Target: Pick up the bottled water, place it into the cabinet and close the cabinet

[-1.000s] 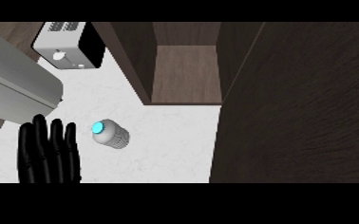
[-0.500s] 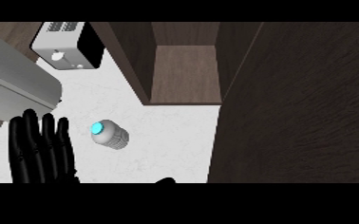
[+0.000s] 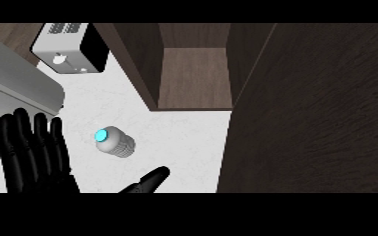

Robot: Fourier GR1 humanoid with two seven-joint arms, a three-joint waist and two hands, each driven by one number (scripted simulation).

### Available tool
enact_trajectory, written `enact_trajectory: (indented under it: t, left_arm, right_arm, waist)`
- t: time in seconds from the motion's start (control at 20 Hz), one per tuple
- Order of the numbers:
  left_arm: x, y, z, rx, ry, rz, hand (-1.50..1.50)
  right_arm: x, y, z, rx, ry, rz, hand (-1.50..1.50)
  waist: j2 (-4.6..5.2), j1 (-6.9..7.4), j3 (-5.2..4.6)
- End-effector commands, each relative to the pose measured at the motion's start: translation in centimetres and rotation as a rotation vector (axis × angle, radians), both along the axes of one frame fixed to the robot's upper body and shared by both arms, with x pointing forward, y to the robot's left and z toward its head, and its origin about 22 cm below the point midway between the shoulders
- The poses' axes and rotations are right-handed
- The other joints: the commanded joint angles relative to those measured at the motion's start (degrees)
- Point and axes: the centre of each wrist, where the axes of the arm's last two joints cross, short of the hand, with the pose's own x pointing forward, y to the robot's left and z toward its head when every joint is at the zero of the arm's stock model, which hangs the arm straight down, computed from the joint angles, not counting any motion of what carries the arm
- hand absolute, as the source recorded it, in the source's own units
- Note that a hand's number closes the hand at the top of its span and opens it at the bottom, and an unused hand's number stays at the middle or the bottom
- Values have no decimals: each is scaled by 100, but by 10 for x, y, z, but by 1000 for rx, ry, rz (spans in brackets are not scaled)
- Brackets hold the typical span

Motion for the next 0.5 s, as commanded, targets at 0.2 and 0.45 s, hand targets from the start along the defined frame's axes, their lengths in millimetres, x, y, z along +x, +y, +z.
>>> enact_trajectory:
  t: [0.2,0.45]
  left_arm:
    - [25,20,-15,-52,54,61,-150]
    - [26,47,-47,-24,125,97,-150]
  right_arm:
    - [-32,-14,23,-16,-72,-24,-150]
    - [-29,-20,27,-22,-74,-20,-150]
  waist:
    - [9,-14,-1]
    - [12,-6,-11]
